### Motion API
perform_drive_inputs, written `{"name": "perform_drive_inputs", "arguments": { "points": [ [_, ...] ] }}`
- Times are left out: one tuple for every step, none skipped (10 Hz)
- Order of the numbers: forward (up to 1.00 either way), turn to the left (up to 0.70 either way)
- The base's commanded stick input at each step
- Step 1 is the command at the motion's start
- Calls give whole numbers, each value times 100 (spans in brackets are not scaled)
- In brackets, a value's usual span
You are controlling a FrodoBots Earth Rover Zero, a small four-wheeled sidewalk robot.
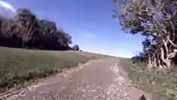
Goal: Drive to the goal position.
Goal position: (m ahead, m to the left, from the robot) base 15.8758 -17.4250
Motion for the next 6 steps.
{"name": "perform_drive_inputs", "arguments": {
  "points": [
    [100,-22],
    [100,-31],
    [100,-39],
    [100,-40],
    [100,-40],
    [100,-22]
  ]
}}
